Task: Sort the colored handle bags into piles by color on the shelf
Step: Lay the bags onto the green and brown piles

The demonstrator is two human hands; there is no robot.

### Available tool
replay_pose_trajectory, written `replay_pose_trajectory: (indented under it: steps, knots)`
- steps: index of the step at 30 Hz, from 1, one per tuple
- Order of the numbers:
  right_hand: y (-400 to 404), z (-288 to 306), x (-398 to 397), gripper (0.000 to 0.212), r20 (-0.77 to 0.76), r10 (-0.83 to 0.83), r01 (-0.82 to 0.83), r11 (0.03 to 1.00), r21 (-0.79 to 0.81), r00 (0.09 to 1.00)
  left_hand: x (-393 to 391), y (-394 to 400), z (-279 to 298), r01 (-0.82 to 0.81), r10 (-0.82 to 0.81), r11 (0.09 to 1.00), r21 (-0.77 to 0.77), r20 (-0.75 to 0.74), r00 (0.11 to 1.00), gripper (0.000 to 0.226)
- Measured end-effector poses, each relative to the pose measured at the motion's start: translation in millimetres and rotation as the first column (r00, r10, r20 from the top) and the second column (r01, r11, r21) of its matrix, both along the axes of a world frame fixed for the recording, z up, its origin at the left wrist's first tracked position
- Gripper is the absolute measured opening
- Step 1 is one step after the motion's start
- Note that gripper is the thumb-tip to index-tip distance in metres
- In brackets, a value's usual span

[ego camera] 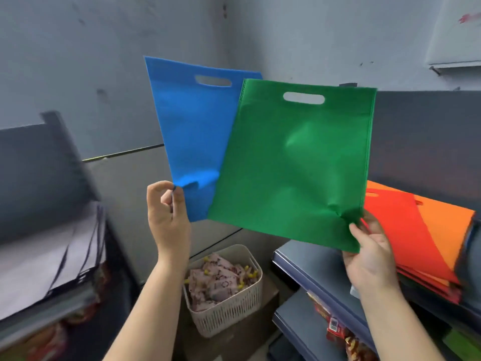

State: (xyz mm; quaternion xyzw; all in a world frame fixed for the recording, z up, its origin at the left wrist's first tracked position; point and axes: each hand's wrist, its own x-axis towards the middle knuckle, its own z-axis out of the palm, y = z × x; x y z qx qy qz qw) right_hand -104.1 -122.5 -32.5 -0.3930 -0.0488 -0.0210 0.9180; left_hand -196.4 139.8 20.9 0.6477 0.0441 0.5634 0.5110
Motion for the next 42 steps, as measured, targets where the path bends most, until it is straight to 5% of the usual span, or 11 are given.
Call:
replay_pose_trajectory:
  steps: [9, 20, 33, 42]
  knots:
    - [120.4, 22.9, -44.9, 0.048, 0.045, 0.315, -0.318, 0.944, 0.092, 0.948, -131.2, 70.9, 17.3, -0.252, 0.254, 0.966, -0.050, 0.055, 0.965, 0.016]
    - [265.6, 36.3, -172.6, 0.045, 0.037, 0.625, -0.623, 0.769, 0.140, 0.780, -324.2, 161.4, 34.7, -0.533, 0.535, 0.844, -0.067, 0.020, 0.845, 0.017]
    - [410.0, 36.2, -373.5, 0.050, 0.082, 0.798, -0.798, 0.583, 0.152, 0.598, -551.0, 250.6, 29.2, -0.635, 0.644, 0.761, -0.135, 0.032, 0.764, 0.036]
    - [495.7, 34.2, -474.3, 0.041, 0.028, 0.890, -0.886, 0.448, 0.121, 0.455, -666.3, 299.4, 20.2, -0.758, 0.776, 0.628, -0.179, 0.065, 0.627, 0.036]
